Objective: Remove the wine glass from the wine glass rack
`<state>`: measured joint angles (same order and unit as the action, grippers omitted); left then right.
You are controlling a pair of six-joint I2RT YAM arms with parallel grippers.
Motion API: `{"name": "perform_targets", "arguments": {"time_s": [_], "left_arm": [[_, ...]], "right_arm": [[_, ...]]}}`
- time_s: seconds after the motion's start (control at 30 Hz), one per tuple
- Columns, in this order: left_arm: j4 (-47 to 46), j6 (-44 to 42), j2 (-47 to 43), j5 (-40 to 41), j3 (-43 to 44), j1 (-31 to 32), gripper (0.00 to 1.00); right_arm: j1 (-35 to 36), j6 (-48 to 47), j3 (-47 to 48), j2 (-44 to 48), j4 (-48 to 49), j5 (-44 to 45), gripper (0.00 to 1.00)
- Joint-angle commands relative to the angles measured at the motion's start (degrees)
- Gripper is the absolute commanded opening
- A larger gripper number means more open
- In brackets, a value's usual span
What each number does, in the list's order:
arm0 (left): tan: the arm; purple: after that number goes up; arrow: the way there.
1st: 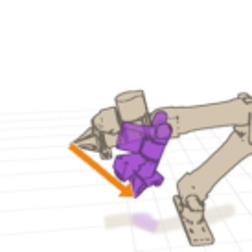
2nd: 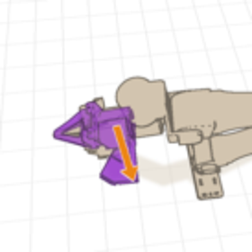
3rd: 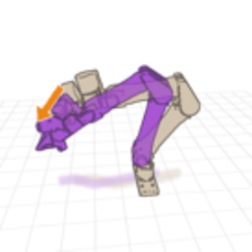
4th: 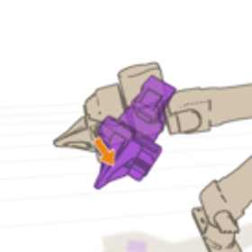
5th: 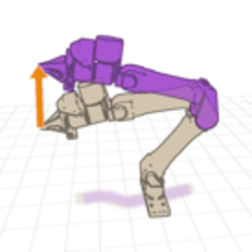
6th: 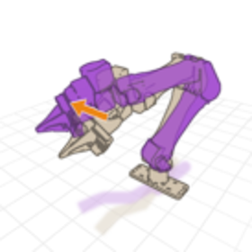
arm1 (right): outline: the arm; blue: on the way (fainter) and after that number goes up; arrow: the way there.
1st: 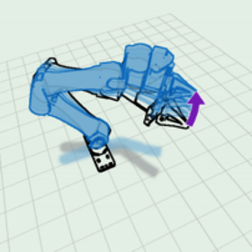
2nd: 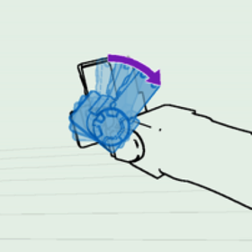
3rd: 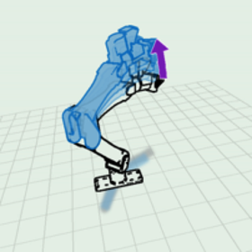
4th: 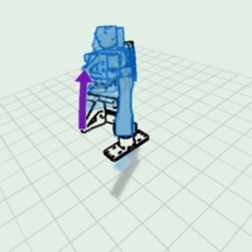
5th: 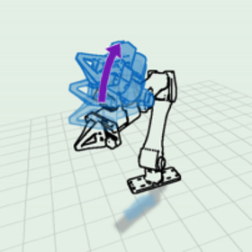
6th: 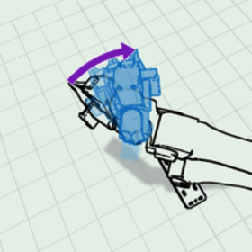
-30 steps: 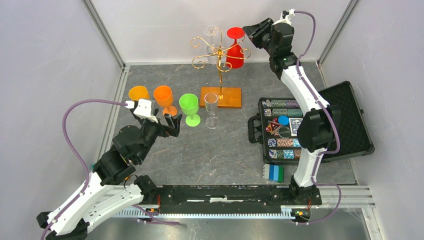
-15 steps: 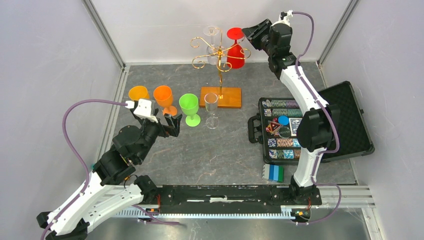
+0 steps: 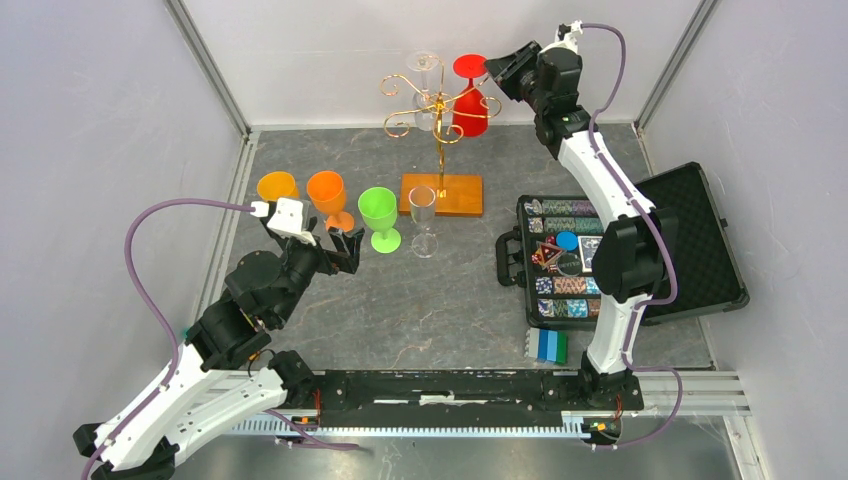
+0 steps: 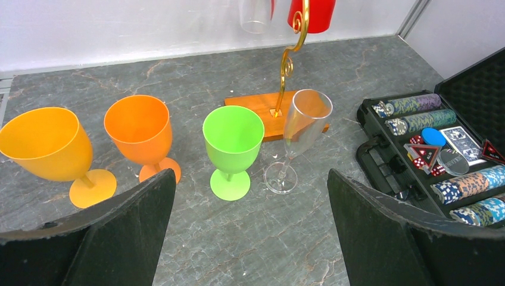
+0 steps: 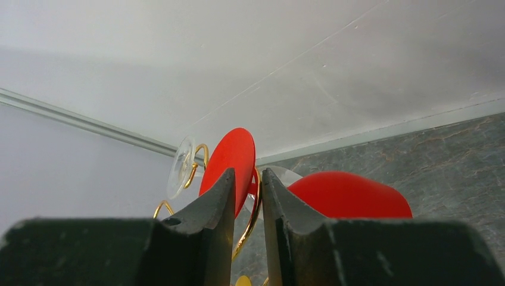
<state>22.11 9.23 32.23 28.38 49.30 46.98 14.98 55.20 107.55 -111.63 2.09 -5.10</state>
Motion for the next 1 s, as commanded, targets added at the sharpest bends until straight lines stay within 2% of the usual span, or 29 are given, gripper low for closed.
{"name": "perform_targets", "arguments": {"time_s": [0.0,0.13,0.23,0.5,0.77,0.97], "left_arm": [[-2.86,-1.49,-0.14,0.45,-0.34,0.04,1.0],[-2.86,-1.5,-0.07,0.45,-0.34,0.04,1.0],[-2.86,-1.41,-0.05,0.38,-0.43,0.04,1.0],[-2.87,-1.41,0.24,0.36,-0.43,0.03,1.0],[-2.87,-1.32,0.36,0.36,-0.52,0.02,1.0],[-2.79,-1.26,0.13,0.27,-0.52,0.04,1.0]], "right_arm": [[0.55,-1.93,1.01,0.46,5.54,-0.7,0.28],[0.73,-4.38,0.79,0.8,6.93,-0.66,0.2],[0.75,-6.17,0.83,0.98,6.6,-0.27,0.19],[0.82,-7.2,0.75,0.81,7.82,-0.89,0.32],[0.83,-5.06,0.37,0.75,8.95,-2.71,0.32],[0.93,-0.65,2.02,-0.7,3.56,-3.76,0.33]]}}
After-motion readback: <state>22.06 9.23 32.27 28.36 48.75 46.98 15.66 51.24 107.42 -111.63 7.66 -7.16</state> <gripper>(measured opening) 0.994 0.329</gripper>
